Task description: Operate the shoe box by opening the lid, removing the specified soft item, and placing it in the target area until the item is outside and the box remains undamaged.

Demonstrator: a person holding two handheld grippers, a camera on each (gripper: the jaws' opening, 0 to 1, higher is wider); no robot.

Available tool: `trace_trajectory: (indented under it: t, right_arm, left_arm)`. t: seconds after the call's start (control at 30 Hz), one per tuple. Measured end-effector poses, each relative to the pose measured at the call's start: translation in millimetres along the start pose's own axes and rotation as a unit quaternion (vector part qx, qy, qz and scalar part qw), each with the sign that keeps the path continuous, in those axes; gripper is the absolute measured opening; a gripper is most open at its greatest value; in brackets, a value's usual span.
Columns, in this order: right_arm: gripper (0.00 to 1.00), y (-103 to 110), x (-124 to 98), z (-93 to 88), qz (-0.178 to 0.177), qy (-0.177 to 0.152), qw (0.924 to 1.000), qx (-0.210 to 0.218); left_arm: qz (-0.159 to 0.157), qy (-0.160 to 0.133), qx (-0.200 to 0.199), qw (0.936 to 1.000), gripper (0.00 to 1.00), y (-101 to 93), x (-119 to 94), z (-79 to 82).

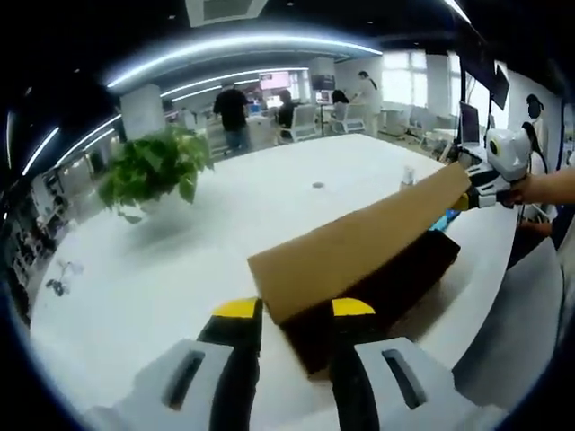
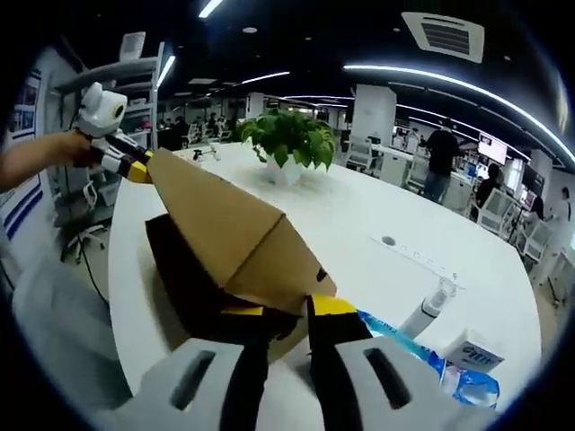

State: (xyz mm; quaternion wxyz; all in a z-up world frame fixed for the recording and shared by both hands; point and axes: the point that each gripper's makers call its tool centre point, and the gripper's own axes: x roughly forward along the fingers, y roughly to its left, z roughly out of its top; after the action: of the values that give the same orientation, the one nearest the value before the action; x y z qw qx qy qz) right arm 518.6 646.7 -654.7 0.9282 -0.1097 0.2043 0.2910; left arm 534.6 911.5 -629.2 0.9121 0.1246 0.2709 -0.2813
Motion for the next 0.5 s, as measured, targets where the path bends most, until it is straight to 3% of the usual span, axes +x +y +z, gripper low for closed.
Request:
trace_trajectory:
  t: [0.4,0.5]
  right_arm:
    - [0.25,25.0,-9.6,-16.8,0.043,0.007,0.9987,-0.026]
    - [0.29,29.7,-11.1,-21.4,0.055,0.009,0.9983,-0.013]
  left_arm:
    - [-0.015,0.023,0.0,0.9996,0.36,-14.7,0.9,-26.1]
    - [-0.017,0.029,-0.001,0.9994,0.37,-17.8,1.5,-32.5]
